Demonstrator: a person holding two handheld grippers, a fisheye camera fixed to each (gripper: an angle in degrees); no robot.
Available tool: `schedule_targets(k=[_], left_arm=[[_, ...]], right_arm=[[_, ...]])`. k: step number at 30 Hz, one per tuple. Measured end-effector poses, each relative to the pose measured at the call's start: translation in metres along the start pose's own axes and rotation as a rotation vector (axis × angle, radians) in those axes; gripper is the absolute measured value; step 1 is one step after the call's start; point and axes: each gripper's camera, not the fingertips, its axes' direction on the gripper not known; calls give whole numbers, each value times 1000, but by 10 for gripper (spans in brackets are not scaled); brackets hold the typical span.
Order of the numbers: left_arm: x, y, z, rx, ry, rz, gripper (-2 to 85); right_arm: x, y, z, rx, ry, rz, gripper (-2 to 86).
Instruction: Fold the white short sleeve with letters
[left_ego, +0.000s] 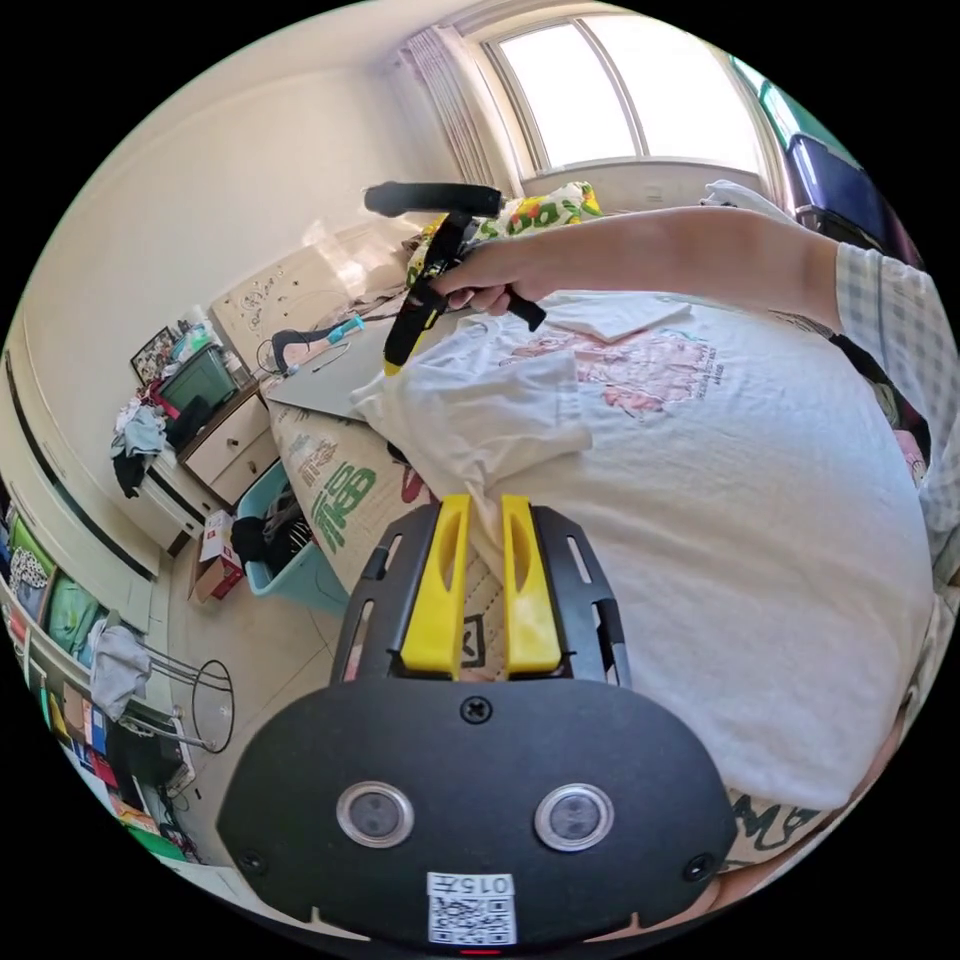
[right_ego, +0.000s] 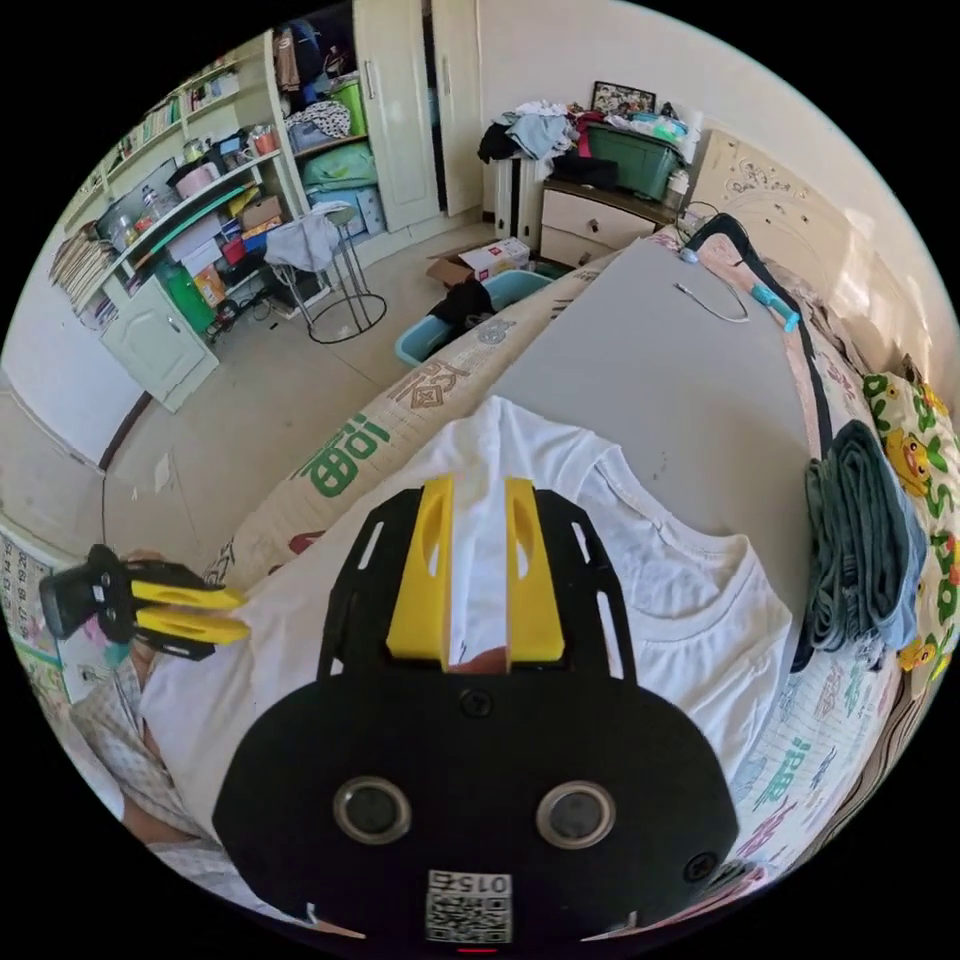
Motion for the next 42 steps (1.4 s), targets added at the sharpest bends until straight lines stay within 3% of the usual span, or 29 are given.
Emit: schedule_targets(k=[6,8,11,16,20,26,29,33,38,42], left_arm=[[-24,9,-14,53,18,-58,51],[-28,8,-25,99,7,-77,52],[-16,-10,-48,199,115,17,56],[-6,-51,2,29,166,122,52],[-20,-51,20,-37,207,114,11],[-50,-47,21,-55,282,105,10],[-97,-53,10,3,262,4,34],[-192,-85,30,57,218,-298,87],[-260,-122,101,-65,133,-489,113],[-283,-135,141,-183,97,-516,112]], right_arm=[[-62,69,-62,-72,-40,-258,99],[-59,82,-73,-53,33,-208,94],[-23,88,-80,-54,-103,-5,81],[-5,85,-66,-156,-271,64,31],[-22,79,-82,-124,-182,13,-5],[-31,71,-82,-145,-168,6,30],[-5,73,-114,11,-33,31,78],[62,69,-126,138,277,199,88],[116,63,-97,109,180,366,128],[128,59,-70,48,240,386,123]])
